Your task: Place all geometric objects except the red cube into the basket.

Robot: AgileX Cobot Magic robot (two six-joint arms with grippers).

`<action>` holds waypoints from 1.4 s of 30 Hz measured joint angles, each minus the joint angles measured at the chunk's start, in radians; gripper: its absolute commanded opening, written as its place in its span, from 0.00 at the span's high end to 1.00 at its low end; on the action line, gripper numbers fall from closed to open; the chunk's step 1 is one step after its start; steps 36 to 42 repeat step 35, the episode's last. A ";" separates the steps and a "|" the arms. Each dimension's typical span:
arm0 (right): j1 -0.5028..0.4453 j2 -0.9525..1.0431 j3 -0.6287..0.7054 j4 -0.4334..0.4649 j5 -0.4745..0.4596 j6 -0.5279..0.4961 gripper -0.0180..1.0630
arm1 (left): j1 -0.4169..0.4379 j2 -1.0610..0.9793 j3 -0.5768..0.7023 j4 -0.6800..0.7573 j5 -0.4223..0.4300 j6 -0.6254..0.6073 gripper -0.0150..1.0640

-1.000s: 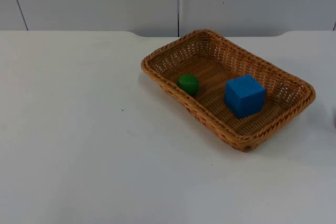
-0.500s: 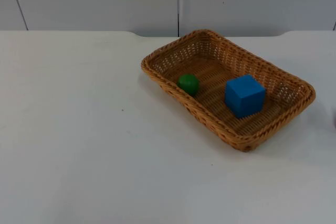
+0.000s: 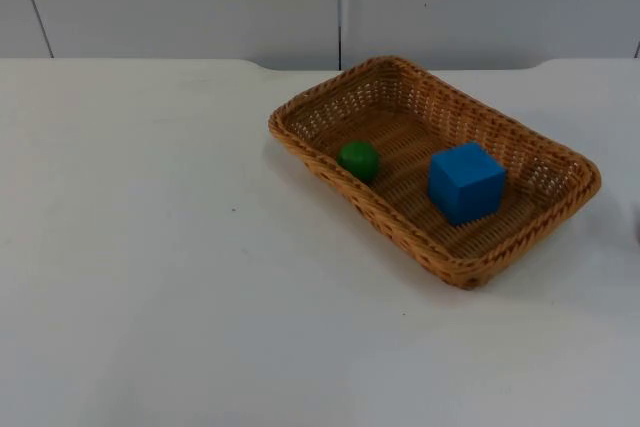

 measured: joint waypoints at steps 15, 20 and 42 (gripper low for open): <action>-0.380 0.000 0.000 0.002 0.000 0.000 0.01 | 0.000 0.000 0.000 0.000 0.000 0.000 0.01; -0.398 0.000 0.000 0.002 0.000 0.000 0.01 | 0.000 0.000 0.000 0.000 0.000 0.000 0.01; -0.398 0.000 0.000 0.002 0.000 0.000 0.01 | 0.034 0.000 0.000 0.000 0.000 0.000 0.01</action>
